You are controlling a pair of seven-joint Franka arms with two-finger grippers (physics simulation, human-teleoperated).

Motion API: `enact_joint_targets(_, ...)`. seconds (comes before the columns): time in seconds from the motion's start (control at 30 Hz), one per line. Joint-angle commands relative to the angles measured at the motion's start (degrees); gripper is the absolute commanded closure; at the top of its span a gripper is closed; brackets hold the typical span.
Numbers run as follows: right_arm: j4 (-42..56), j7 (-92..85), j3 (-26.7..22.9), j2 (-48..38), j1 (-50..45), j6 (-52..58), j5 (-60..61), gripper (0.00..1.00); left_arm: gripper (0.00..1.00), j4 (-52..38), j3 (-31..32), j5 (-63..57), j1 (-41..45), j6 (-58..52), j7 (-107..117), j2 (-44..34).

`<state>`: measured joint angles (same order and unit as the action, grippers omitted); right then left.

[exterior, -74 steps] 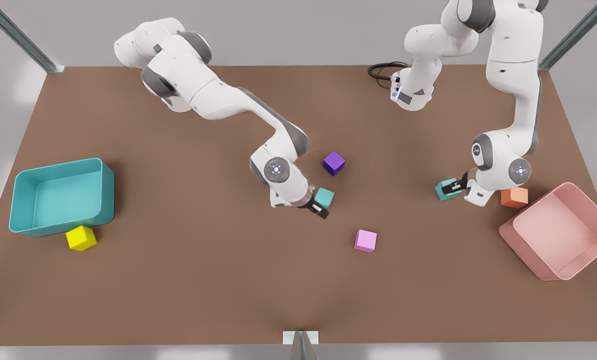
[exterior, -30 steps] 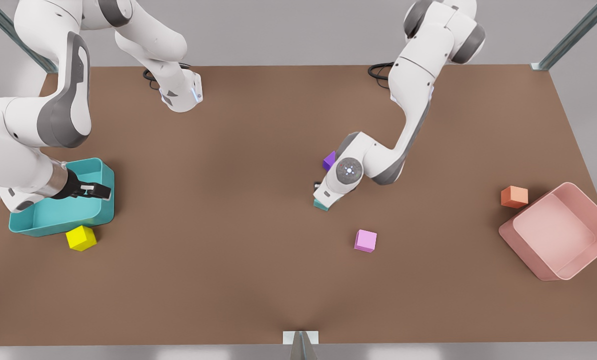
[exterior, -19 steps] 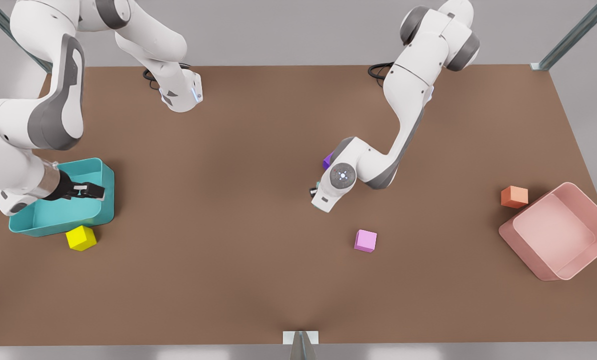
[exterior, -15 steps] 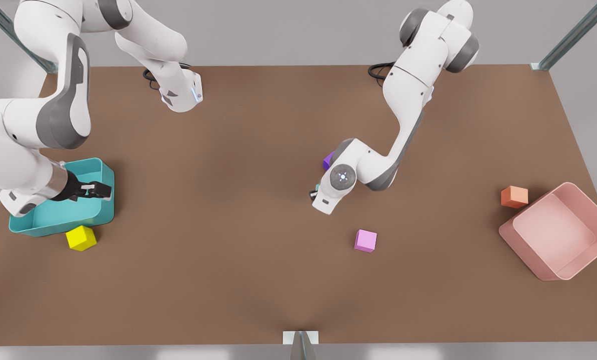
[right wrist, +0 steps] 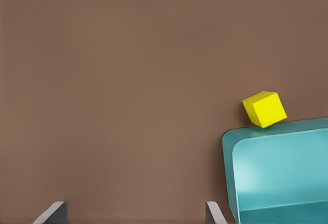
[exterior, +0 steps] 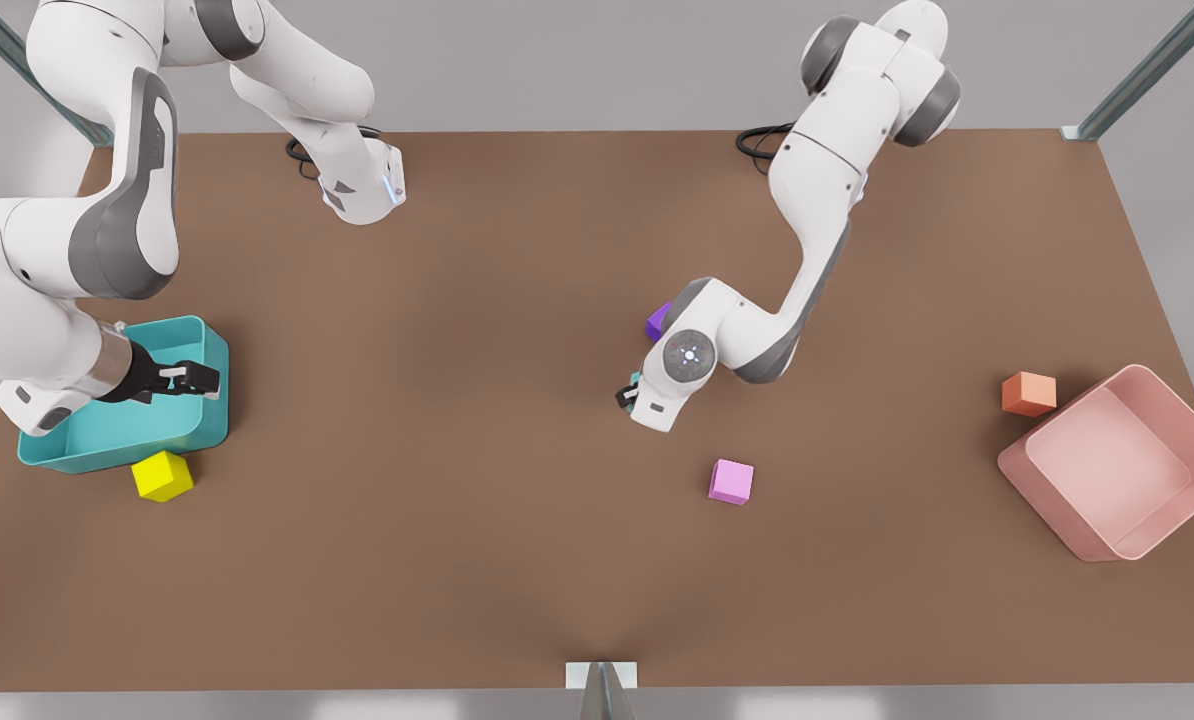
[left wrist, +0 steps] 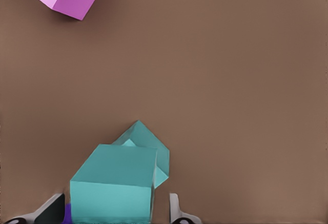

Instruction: Stack the two blue cubes on top of each other

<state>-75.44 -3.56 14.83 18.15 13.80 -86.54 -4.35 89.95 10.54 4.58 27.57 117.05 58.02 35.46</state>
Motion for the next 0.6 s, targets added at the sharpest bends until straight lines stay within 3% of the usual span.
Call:
enact_joint_targets(0.0,0.03,-2.15,0.02,-0.04,-0.01,0.05,0.05,0.0,0.0,-0.22,0.1,0.07,-0.15,-2.27,5.0,-0.83)
enact_joint_targets(0.13,0.03,-1.89,0.02,-0.04,-0.01,0.05,0.05,0.0,0.0,-0.22,0.62,-0.45,-2.08,-3.5,4.73,-1.97)
enact_joint_targets(0.17,0.03,-1.8,0.02,-0.04,-0.01,0.05,0.14,0.0,0.0,-3.37,0.62,-0.54,-4.01,-12.44,0.26,-4.08)
enact_joint_targets(0.23,0.03,-1.8,0.02,-0.13,-0.01,0.05,0.14,0.0,0.0,-23.85,0.45,-1.59,-18.06,-41.37,-25.12,-4.52)
enact_joint_targets(0.3,0.03,-1.71,0.11,-0.04,-0.09,0.05,0.14,0.0,0.0,-24.3,0.54,-5.19,-29.05,-44.01,-44.47,-6.54)
enact_joint_targets(0.33,0.03,-1.63,0.11,-0.04,-0.09,0.05,0.14,0.0,0.0,-24.21,0.45,-7.65,-29.68,-44.1,-45.62,-8.38)
enact_joint_targets(0.37,0.03,-1.63,0.11,-0.04,-0.09,0.05,0.14,0.0,0.0,-12.22,-0.78,-10.9,-30.12,-42.01,-57.39,-18.9)
enact_joint_targets(0.4,0.03,-1.63,0.11,-0.13,-0.09,0.05,0.14,0.0,0.0,-11.29,-1.31,-10.91,-30.03,-43.56,-57.5,-20.96)
enact_joint_targets(0.43,0.03,-1.63,0.11,-0.04,-0.09,0.05,0.14,0.0,0.0,-13.4,-1.22,-11.0,-29.94,-48.4,-57.58,-20.96)
enact_joint_targets(0.57,1.43,-2.33,0.46,-0.83,-0.8,0.23,-1.97,0.0,0.0,-15.42,-1.57,-7.4,-29.85,-49.29,-57.58,-20.96)
